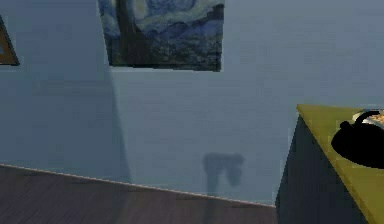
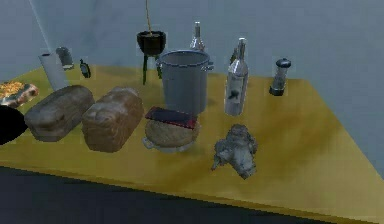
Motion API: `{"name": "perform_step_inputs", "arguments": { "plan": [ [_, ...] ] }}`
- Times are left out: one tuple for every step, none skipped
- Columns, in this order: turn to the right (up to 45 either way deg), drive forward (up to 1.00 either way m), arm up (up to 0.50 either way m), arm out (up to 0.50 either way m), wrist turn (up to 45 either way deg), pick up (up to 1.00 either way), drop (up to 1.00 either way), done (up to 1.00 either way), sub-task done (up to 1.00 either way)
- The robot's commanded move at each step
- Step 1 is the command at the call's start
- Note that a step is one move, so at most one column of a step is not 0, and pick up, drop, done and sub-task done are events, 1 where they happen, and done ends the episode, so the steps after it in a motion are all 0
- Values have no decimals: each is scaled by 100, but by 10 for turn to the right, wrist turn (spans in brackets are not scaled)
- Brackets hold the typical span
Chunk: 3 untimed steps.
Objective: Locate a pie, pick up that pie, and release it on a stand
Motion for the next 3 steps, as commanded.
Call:
{"name": "perform_step_inputs", "arguments": {
  "plan": [
    [0, 0, 38, 0, 0, 0, 0, 0, 0],
    [0, 0, 0, 22, 0, 0, 0, 0, 0],
    [0, 0, 0, 0, 450, 0, 0, 0, 0]
  ]
}}
